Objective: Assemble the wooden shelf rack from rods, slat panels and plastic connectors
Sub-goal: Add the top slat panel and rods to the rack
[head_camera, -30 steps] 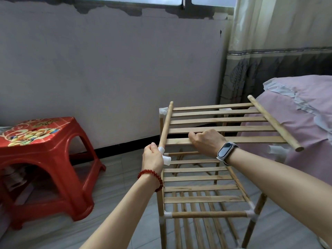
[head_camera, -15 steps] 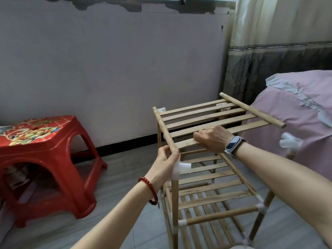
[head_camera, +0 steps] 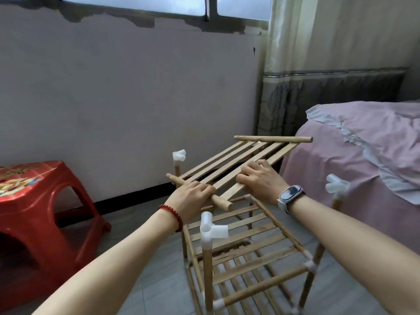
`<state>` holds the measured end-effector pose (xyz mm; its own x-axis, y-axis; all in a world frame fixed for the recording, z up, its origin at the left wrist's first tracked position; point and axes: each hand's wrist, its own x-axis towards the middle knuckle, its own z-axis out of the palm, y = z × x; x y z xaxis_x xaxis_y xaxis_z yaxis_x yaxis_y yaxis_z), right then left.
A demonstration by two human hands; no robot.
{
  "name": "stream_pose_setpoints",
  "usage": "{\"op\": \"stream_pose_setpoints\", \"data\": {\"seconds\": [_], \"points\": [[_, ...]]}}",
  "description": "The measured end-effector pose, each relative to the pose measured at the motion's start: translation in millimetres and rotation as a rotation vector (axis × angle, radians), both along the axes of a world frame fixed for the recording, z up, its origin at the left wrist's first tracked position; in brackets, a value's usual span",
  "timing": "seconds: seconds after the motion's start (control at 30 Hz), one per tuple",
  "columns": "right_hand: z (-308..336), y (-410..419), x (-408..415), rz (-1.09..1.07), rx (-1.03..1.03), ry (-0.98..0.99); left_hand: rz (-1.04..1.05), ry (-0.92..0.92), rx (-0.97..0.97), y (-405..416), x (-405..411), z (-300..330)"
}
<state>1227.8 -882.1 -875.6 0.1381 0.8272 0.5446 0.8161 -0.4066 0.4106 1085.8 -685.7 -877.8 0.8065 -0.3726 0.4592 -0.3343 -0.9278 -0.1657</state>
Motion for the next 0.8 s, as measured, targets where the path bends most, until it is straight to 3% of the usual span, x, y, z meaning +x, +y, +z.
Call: {"op": "stream_pose_setpoints", "data": {"seconds": [0.13,0.3,0.4,0.47,0.63,0.8], "points": [[4,-11,-18,-0.199,-0.035,0.321,-0.006,-0.083,0.008,-11,5,7],[12,-15,-85,0.05,0.471,0.507,0.05,0.013,-0.099,-11,7,33],[22,-10,-125,-0.172,0.272,0.8,0.118,0.0,-0.178,-3,19,41],[23,-7,-138,-0.319,0.114,0.781,0.213,-0.001,-0.28,0,20,45],[25,27,-170,-0.285,-0.075,0.664,0.291,-0.048,-0.496,0,12,55],[24,49,-171,-0.381,-0.134,0.64,0.303,-0.166,-0.698,-1,-6,75]]}}
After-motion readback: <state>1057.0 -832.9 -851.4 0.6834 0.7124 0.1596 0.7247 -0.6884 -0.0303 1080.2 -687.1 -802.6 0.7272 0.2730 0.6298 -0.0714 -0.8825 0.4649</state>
